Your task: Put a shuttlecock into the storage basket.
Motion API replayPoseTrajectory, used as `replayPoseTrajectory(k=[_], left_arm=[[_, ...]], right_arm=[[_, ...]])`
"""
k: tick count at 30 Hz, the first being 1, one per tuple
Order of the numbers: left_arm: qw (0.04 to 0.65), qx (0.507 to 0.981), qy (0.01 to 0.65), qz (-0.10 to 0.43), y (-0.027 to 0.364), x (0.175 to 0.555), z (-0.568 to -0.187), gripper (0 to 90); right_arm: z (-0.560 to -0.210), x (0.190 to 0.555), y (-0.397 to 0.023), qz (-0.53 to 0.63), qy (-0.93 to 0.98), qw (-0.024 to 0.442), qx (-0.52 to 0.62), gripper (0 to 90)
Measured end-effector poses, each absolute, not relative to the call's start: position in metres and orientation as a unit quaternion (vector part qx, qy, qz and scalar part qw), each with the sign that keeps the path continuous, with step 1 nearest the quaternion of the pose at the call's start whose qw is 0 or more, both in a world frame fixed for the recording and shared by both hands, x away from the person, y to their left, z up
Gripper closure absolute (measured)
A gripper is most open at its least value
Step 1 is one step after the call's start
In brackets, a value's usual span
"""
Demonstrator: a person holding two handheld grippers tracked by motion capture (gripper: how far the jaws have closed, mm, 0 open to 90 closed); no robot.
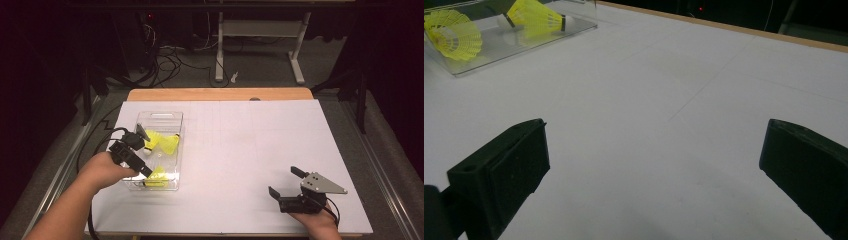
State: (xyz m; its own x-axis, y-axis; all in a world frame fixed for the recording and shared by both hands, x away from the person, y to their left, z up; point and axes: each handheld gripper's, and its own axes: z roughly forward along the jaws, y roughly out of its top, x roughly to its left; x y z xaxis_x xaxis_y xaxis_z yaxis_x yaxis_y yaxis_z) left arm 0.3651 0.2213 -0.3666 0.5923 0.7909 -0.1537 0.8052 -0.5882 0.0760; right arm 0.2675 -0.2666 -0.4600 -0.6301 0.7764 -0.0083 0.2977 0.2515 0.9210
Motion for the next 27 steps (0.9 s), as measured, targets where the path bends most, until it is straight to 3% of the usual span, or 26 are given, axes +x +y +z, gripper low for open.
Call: replayPoseTrajectory(k=[5,10,20,27], left_arm=[[0.083,0.895,0.435,-0.043,0.219,0.366,-0.364,25.6],[0.077,0.891,0.447,-0.029,0.216,0.366,-0.365,1.5],[0.089,0.891,0.446,-0.020,0.213,0.366,-0.366,0.7],[0.169,0.873,0.457,-0.004,0.219,0.359,-0.375,0.7]], right_arm=[[-0.460,0.267,-0.266,0.498,0.754,0.242,0.355,0.2],[-0.459,0.267,-0.267,0.498,0.753,0.242,0.355,0.3],[-0.459,0.267,-0.267,0.498,0.753,0.242,0.355,0.3],[-0.459,0.267,-0.267,0.499,0.753,0.242,0.355,0.3]])
